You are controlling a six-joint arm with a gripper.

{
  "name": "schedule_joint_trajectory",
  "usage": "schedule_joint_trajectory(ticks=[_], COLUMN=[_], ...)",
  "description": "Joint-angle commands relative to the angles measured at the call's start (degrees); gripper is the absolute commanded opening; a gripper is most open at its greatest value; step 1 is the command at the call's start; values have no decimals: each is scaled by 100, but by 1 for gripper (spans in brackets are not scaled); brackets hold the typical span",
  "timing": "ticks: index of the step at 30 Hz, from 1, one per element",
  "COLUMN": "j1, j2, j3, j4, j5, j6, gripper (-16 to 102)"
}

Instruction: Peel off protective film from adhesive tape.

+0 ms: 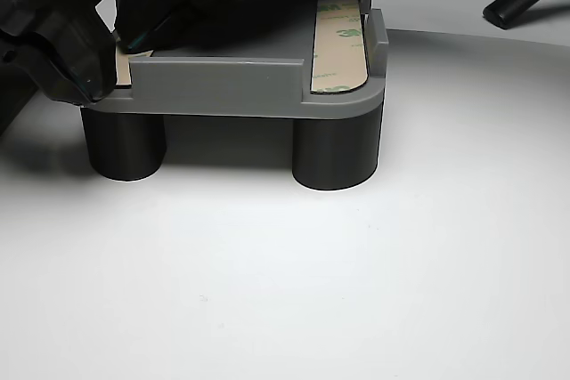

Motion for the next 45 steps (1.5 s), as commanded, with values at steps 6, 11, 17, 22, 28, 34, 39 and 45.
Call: schedule_joint_trajectory(ticks=[6, 11, 17, 22, 28, 34, 39, 45], j1=[-70, -70, -70, -70, -62, -44, -44, -53], j2=[88, 114, 97, 79, 62, 35, 53, 53], j3=[-123, -88, -105, -123, -149, -176, -211, -220], j4=[-35, -44, -44, -53, -26, 0, 44, 44], j5=[26, 26, 26, 26, 9, 9, 9, 9], j6=[0, 9, 0, -9, 26, 35, 18, 0], gripper=[-11, -11, -11, -11, -11, -11, -11, -11])
